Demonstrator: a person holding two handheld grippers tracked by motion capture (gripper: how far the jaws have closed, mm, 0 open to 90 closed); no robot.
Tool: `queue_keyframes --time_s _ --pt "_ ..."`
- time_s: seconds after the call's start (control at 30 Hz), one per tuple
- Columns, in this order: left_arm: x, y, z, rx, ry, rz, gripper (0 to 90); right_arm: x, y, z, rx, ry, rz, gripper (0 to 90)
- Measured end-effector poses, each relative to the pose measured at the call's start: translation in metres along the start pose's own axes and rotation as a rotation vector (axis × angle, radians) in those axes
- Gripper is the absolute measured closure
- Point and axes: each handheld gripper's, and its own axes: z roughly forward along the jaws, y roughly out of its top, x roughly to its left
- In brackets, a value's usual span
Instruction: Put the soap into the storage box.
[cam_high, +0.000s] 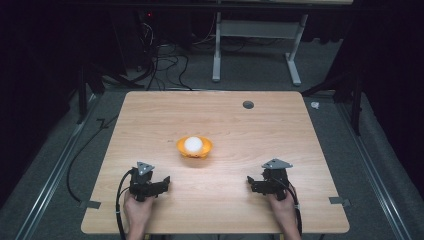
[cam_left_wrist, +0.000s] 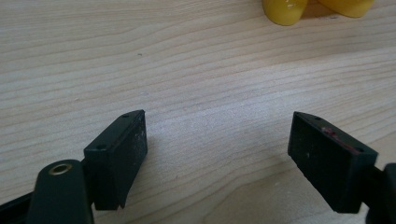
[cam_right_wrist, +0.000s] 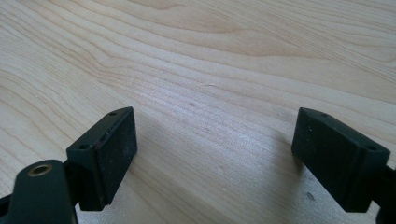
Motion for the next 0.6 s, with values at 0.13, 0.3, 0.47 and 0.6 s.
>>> queue_keyframes --time_s 0.13,0.3,0.47,0.6 --pt "-0.0037 -0.0012 0.0026 -0.007 0.02 0.033 18.3 0.0001 0.0 0.0 0.0 0.0 0.001 14.9" --pt "-0.0051 -0.0016 0.0051 -0.019 0.018 0.033 14.8 0.0001 -0.0001 -0.0001 0.0 0.0 0.001 14.9" --pt "-0.0046 -0.0013 0.0056 -0.022 0.012 0.034 14.9 0.0 -0.0001 0.0 0.0 0.0 0.0 14.9" --pt "-0.0047 -0.0013 0.0057 -0.023 0.012 0.034 14.9 0.0 -0.0002 -0.0001 -0.001 -0.002 0.001 14.9"
